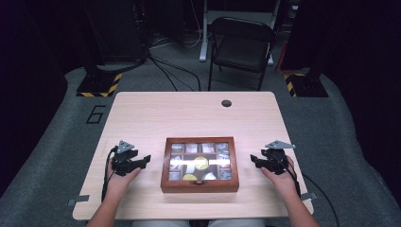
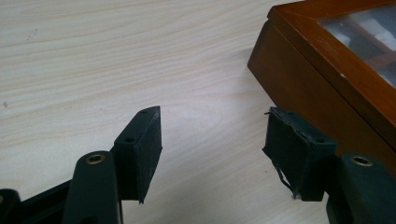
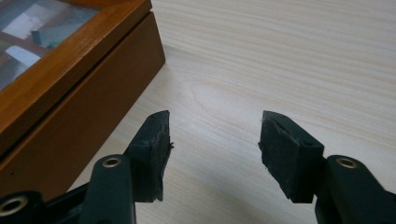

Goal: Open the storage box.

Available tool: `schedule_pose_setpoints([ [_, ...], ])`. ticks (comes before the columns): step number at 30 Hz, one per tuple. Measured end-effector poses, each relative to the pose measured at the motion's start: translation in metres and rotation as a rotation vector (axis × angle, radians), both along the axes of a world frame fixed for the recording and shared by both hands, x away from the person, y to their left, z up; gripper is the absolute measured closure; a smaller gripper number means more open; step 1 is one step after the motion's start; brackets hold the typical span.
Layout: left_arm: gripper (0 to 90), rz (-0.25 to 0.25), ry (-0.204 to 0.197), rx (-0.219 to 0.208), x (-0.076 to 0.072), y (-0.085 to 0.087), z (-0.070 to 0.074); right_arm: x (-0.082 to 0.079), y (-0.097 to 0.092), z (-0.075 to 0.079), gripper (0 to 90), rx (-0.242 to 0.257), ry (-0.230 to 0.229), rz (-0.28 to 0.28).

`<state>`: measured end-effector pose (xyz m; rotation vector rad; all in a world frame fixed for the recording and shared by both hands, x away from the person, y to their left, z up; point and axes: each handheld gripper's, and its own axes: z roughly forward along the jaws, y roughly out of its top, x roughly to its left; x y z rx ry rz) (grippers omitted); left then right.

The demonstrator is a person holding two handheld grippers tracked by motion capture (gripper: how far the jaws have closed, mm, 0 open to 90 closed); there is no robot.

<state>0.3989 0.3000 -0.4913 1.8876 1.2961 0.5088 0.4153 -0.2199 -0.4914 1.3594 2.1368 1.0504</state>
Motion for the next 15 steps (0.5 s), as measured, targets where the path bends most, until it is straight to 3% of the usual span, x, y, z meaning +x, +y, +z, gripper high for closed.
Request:
schedule_pose_setpoints([
  [15, 37.0, -0.033, -0.014, -0.021, -0.019, -0.007, 0.013, -0.021, 0.001, 0.009, 41.3, 0.033, -0.032, 0.024],
])
